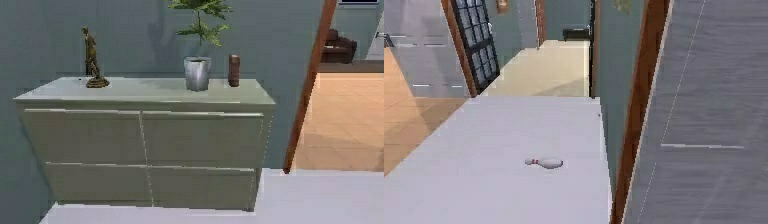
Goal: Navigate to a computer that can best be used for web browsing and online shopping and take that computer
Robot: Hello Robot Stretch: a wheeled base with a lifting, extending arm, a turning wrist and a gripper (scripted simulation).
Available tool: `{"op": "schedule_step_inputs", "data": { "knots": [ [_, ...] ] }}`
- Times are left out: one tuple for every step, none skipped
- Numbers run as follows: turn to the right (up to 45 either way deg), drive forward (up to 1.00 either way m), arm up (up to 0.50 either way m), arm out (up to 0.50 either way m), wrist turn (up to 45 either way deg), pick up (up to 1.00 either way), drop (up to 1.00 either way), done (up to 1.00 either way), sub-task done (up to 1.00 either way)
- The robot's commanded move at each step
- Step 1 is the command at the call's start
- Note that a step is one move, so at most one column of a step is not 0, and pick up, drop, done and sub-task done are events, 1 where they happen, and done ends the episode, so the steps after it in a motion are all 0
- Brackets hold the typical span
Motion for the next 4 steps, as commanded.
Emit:
{"op": "schedule_step_inputs", "data": {
  "knots": [
    [33.0,0.0,0.0,0.0,0.0,0.0,0.0,0.0,0.0],
    [0.0,0.5,0.0,0.0,0.0,0.0,0.0,0.0,0.0],
    [45.0,0.0,0.0,0.0,0.0,0.0,0.0,0.0,0.0],
    [0.0,1.0,0.0,0.0,0.0,0.0,0.0,0.0,0.0]
  ]
}}
